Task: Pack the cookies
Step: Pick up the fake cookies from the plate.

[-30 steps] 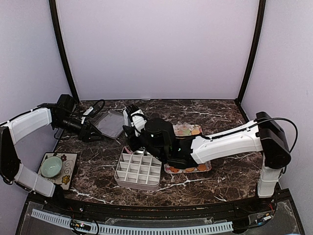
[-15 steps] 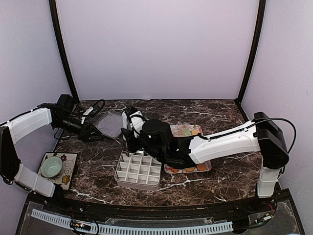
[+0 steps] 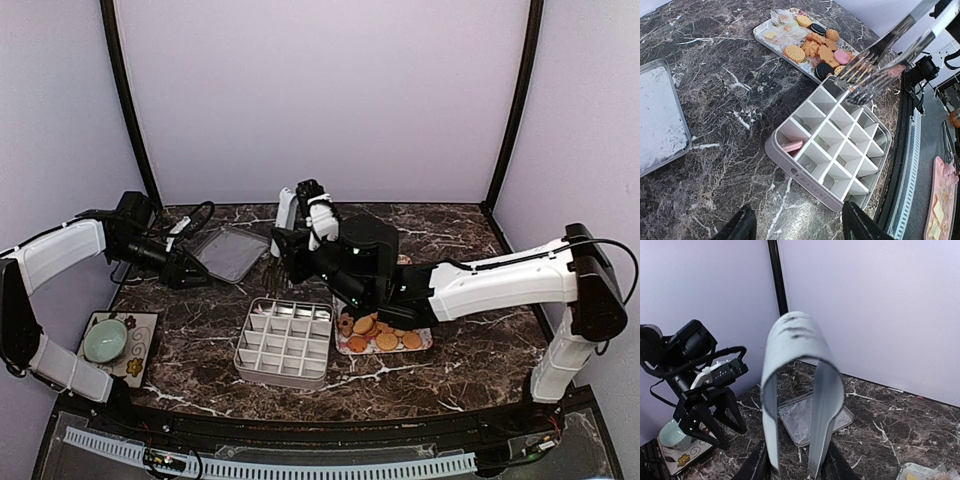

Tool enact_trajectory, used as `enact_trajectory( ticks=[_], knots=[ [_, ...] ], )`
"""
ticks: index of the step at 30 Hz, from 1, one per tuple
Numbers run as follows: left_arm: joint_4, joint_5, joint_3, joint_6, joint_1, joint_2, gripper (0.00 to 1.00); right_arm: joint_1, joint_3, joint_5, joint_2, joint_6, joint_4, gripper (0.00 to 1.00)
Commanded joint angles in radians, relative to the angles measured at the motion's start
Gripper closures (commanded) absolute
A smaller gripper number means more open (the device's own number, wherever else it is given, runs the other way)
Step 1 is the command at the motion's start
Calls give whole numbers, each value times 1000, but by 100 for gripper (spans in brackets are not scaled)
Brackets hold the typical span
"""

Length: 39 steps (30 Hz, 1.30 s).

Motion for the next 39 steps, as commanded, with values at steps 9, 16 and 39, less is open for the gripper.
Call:
enact_trajectory(
  ticks=[9, 16, 39],
  knots=[
    [-39, 28, 47, 4, 4, -10, 41, -111, -447, 163, -365, -62, 201, 68],
    [-44, 29, 47, 6, 4, -5, 41, -173, -602, 226, -466, -79, 267, 68],
    [-53, 32, 50, 9, 4, 7, 41, -318, -570, 97, -291, -20, 378, 66]
  ],
)
